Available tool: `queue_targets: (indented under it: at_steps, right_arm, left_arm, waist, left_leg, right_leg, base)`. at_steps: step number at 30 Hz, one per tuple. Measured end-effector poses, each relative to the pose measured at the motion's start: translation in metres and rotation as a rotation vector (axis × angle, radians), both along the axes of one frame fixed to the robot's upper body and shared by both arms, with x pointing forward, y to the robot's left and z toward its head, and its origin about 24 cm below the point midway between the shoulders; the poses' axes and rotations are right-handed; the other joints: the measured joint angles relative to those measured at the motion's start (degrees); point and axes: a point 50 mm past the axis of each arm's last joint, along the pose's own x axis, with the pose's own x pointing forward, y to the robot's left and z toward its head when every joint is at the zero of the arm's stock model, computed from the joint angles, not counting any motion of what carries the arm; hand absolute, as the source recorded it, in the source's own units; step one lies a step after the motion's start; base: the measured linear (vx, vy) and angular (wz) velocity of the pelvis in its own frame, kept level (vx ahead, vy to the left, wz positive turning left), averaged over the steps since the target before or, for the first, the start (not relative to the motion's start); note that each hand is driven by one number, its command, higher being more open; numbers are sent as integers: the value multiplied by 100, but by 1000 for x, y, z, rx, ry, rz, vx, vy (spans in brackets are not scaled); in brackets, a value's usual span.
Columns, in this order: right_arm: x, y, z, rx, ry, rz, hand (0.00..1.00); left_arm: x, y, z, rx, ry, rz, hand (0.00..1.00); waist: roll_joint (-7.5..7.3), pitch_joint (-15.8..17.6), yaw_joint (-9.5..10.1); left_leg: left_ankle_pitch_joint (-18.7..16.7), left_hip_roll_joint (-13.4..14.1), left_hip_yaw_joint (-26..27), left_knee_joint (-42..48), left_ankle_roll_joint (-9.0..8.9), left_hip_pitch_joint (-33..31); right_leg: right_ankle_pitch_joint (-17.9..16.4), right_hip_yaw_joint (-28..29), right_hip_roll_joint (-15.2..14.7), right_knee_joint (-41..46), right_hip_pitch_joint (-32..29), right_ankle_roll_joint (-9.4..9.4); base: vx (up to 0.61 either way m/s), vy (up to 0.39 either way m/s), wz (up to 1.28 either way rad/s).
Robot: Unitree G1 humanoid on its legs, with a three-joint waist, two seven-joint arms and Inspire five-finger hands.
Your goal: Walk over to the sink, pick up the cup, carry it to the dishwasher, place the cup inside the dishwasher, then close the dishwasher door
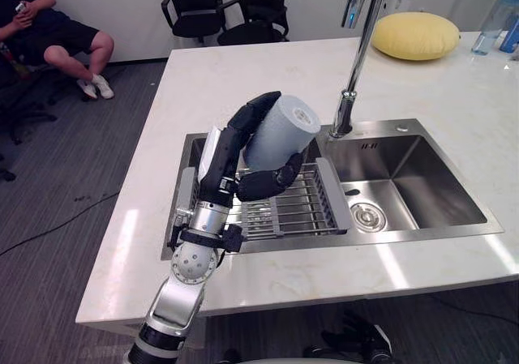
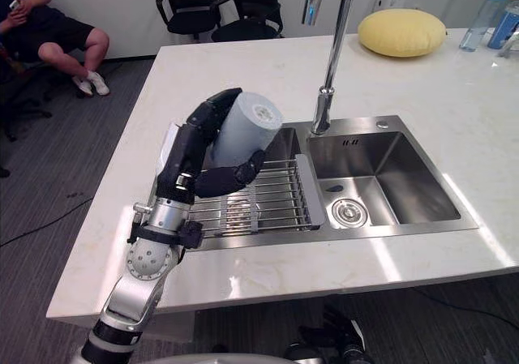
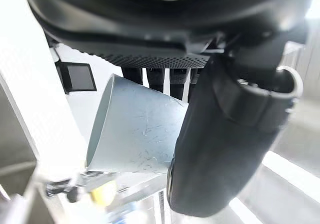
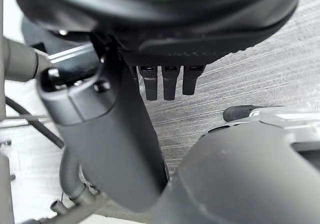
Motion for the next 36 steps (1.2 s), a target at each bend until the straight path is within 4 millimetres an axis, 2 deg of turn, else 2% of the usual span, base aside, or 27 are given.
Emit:
queue_targets:
  at_steps: [4,8,11,12,13,14,15,16,17,18,19,20,21,23,24,25,26,27,28,30,31,32,33,34,35,36]
  right_arm:
    - [1,-2,1,-6,-10,-18,90]
    - [12,-3,7,-25,-61,-25,90]
    - [16,-3,9,-34,-84,-34,90]
    - [18,-5,11,-32,-98,-62,90]
    - [18,-5,11,-28,-104,-77,90]
    - [16,-5,11,-29,-99,-80,90]
    - [11,-5,9,-30,-86,-83,90]
    - [8,-5,9,-29,-79,-84,90]
    - [6,-5,8,-30,-75,-85,90]
    - [8,-6,9,-35,-79,-86,90]
    - [19,-7,12,-43,-105,-85,90]
    - [22,-7,12,-43,-111,-86,90]
    - [30,-8,15,-40,-135,-101,90]
    - [35,-7,16,-37,-148,-112,90]
    - [37,-8,17,-41,-168,-117,90]
    - [38,-9,19,-47,-180,-122,90]
    - [39,-12,20,-56,-196,-151,90]
    - [38,-16,21,-74,-196,-174,90]
    - [35,-19,21,-85,-189,-181,90]
    - [31,-20,19,-89,-176,-183,90]
    - [30,-20,19,-91,-173,-183,90]
    - [28,-19,18,-88,-167,-181,90]
    - [26,-18,18,-88,-161,-179,90]
    - [25,-17,17,-85,-157,-178,90]
    - [25,-11,15,-67,-148,-176,90]
    - [26,-6,15,-51,-156,-168,90]
  left_arm:
    - [-6,4,-7,-112,57,12,30]
    - [-6,6,-7,-170,62,35,30]
    - [-6,6,-6,-194,63,43,30]
    - [-6,6,-5,-206,64,49,30]
    - [-6,8,-4,-217,56,63,30]
    - [-6,11,-5,-217,59,75,30]
    - [-7,19,-8,-221,71,111,30]
    - [-9,26,-11,-232,82,147,30]
    - [-10,31,-12,-244,88,172,30]
    - [-13,38,-12,-265,88,213,30]
    - [-15,43,-7,-294,65,236,30]
    - [-15,43,-7,-300,63,237,30]
    - [-14,41,-8,-315,71,234,30]
    - [-16,34,-13,-337,107,213,30]
    - [-17,30,-14,-347,117,190,30]
    - [-17,27,-14,-348,116,177,30]
    - [-17,20,-12,-344,113,139,30]
    - [-18,12,-11,-339,109,88,30]
    - [-19,8,-10,-334,109,60,30]
    - [-20,0,-9,-348,108,5,30]
    - [-19,-3,-8,-348,106,-8,30]
    - [-19,-6,-7,-346,102,-28,30]
    - [-18,-11,-6,-351,101,-48,30]
    - [-17,-15,-6,-351,101,-63,30]
    - [-15,-17,-7,-335,107,-74,30]
    - [-13,-19,-10,-323,117,-81,30]
  waist:
    - [1,-4,17]
    - [-27,-2,51]
    - [-127,57,0]
    - [-119,52,5]
    - [-101,59,25]
    - [-111,63,20]
    - [-111,52,66]
    - [-116,25,165]
    - [-131,-39,226]
    - [-164,-129,366]
    - [-146,-134,495]
    - [-137,-125,500]
    - [-47,-35,473]
    - [48,99,480]
    - [85,119,475]
    - [99,123,456]
    - [43,152,383]
    - [27,162,372]
    - [12,170,367]
    - [28,154,305]
    - [33,151,283]
    - [80,122,284]
    - [178,62,267]
    - [313,-25,252]
    - [243,-9,251]
    - [225,-21,243]
  left_leg:
    - [-35,-3,262,5,14,41]
    - [-90,-48,570,33,20,-151]
    - [-133,-137,549,311,199,-418]
    - [-210,-75,549,453,315,-545]
    - [-231,-31,562,485,424,-634]
    - [-221,-35,525,509,440,-632]
    - [-213,-35,459,549,460,-624]
    - [-190,-49,440,573,493,-665]
    - [-172,-70,436,595,509,-748]
    - [-98,-112,429,715,487,-996]
    - [75,-84,412,921,434,-1491]
    - [90,-68,382,968,436,-1577]
    - [136,43,189,1169,425,-1816]
    - [193,270,12,1379,352,-1842]
    - [332,333,-123,1384,258,-1869]
    - [476,335,-198,1286,139,-1903]
    - [232,368,-190,1608,64,-2089]
    - [-253,356,-44,2358,363,-2213]
    - [-538,320,-11,2785,363,-2163]
    - [-1137,313,6,3199,250,-1701]
    - [-1257,306,-23,3154,173,-1528]
    - [-1385,282,-89,2879,3,-1217]
    - [-1447,245,-189,2124,-157,-737]
    - [-1407,210,-302,1457,-123,-482]
    - [-1159,55,-284,1120,-102,-314]
    - [-1056,-54,-289,911,5,-224]
  right_leg:
    - [77,275,1,49,-132,72]
    - [72,625,-16,443,-676,144]
    - [71,641,-101,948,-1105,309]
    - [178,556,-115,907,-1153,494]
    - [-245,373,-184,1486,-1197,534]
    - [-589,287,-234,2092,-1246,451]
    - [-1021,138,-258,2920,-1137,531]
    - [-1235,64,-236,3177,-901,611]
    - [-1256,64,-216,3098,-790,614]
    - [-1325,107,-166,2454,-604,462]
    - [-1399,132,-58,1622,-528,291]
    - [-1396,125,-31,1479,-497,245]
    - [-1200,23,138,1000,-335,-171]
    - [-992,-122,403,744,-68,-297]
    - [-950,-201,534,769,-49,-360]
    - [-918,-313,531,760,-65,-415]
    - [-875,-609,506,734,-162,-542]
    - [-841,-792,430,765,-252,-597]
    - [-807,-880,357,770,-283,-595]
    - [-744,-1078,211,748,-376,-620]
    - [-731,-1119,180,750,-390,-604]
    - [-660,-1168,154,763,-445,-533]
    - [-593,-1223,163,811,-552,-455]
    - [-574,-1264,177,860,-636,-425]
    - [-519,-1251,60,885,-646,-355]
    - [-491,-1255,-14,892,-645,-309]
  base:
    - [-15,38,-37]
    - [-42,60,-45]
    - [-47,45,-10]
    - [-100,46,1]
    - [-127,30,11]
    - [-82,4,24]
    - [-90,-55,25]
    - [-79,-78,17]
    - [-98,-114,5]
    - [-87,-111,5]
    - [-84,-111,9]
    - [-106,-95,35]
    - [-115,-69,43]
    - [-233,-106,45]
    - [-289,-123,43]
    - [-373,-93,71]
    - [-376,-46,92]
    - [-363,-16,93]
    - [-215,6,69]
    - [-191,55,55]
    - [-172,101,50]
    - [-82,97,37]
    - [-99,147,31]
    - [-76,177,20]
    - [-85,196,12]
    - [-69,183,6]
